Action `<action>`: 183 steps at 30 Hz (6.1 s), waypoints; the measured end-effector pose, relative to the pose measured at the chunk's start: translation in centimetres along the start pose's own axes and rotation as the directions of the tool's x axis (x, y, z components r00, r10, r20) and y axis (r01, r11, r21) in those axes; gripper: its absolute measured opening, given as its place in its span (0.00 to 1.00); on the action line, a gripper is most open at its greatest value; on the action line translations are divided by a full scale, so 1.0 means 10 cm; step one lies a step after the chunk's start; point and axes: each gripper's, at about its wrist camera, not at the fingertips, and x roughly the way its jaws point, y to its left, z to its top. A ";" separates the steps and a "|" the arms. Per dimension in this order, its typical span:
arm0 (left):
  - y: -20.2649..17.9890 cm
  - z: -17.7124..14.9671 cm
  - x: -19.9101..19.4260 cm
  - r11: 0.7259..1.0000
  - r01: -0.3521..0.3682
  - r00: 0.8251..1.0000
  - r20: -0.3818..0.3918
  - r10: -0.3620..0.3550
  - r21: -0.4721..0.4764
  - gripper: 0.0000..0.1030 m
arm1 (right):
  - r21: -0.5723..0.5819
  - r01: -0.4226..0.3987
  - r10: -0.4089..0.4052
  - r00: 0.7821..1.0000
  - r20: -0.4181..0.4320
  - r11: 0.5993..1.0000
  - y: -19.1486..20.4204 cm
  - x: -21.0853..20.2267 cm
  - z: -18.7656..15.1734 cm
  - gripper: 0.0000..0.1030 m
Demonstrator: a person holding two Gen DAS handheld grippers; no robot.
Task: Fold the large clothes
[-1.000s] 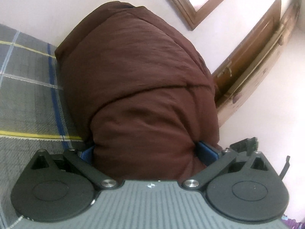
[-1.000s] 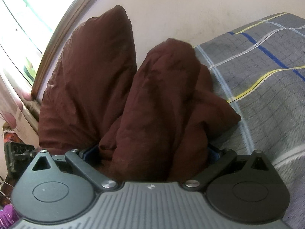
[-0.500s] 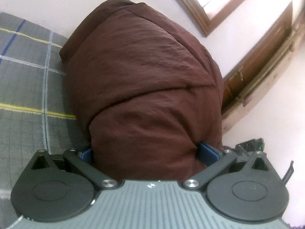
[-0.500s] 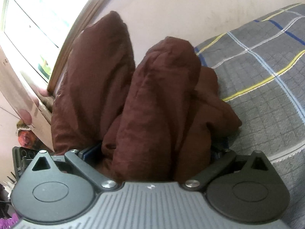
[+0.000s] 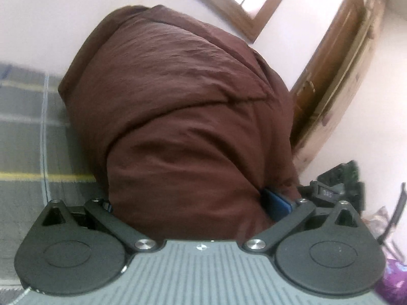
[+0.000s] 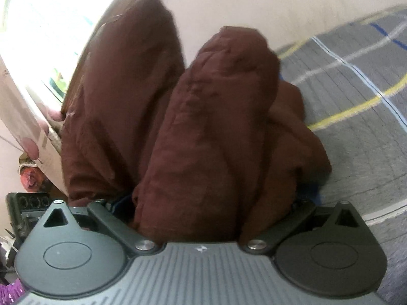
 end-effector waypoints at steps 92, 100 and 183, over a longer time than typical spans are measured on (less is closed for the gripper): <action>-0.65 -0.28 -1.53 0.893 -0.433 0.883 0.257 0.393 0.121 0.98 | -0.084 0.008 -0.008 1.000 0.001 0.996 1.29 0.25 -0.53 1.00; -0.60 -0.32 -1.55 0.907 -0.406 0.893 0.260 0.368 0.109 0.98 | -0.306 -0.057 0.113 0.979 0.168 0.950 2.30 -0.19 0.00 1.00; -0.47 -0.27 -1.07 0.864 -0.486 0.869 0.183 0.460 0.134 1.00 | -0.389 0.360 -0.329 0.933 0.145 0.848 1.68 0.38 -0.86 1.00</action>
